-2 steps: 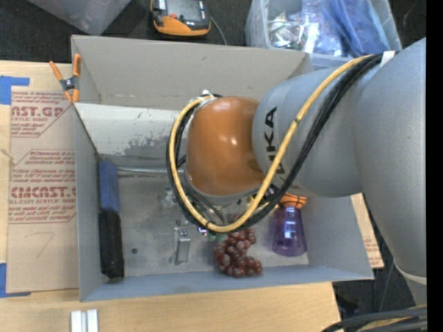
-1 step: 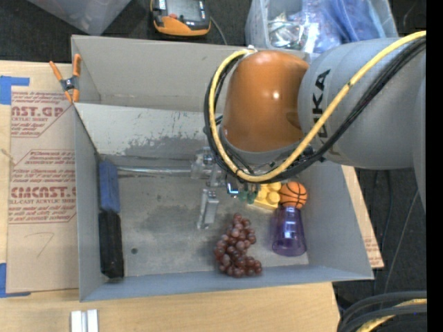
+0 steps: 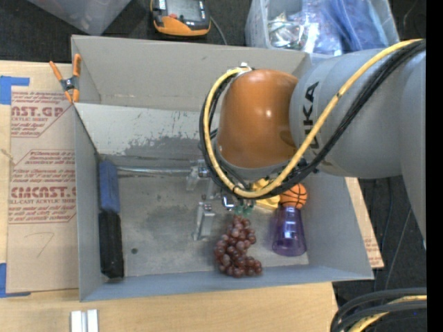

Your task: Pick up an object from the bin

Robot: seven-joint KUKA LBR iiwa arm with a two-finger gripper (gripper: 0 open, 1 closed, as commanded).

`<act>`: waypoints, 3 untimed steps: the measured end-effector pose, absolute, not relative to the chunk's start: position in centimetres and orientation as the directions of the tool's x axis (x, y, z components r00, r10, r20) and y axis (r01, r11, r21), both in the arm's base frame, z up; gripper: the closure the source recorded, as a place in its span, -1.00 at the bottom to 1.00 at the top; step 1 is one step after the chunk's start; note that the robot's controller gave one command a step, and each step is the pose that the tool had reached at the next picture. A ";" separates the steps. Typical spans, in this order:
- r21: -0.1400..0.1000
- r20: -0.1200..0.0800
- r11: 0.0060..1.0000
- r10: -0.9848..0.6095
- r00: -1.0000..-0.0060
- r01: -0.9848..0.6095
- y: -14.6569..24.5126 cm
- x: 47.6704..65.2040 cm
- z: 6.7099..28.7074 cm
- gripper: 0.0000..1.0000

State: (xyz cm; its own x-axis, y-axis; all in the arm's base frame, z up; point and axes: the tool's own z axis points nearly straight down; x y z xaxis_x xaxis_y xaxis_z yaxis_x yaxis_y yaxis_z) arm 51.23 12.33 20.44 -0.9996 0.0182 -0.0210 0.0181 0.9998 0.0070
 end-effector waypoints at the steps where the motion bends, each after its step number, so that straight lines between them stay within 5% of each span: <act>1: 0.013 -0.021 0.980 0.197 -0.980 0.197 14.6 56.0 27.5 -1.00; 2: 0.005 -0.009 0.999 0.034 -0.999 0.034 8.3 52.7 17.9 -1.00; 3: 0.004 0.006 0.999 0.037 -0.999 0.037 6.6 53.0 16.4 -1.00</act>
Offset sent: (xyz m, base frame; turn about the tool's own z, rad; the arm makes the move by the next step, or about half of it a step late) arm 0.0072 -0.0524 -0.0410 0.0012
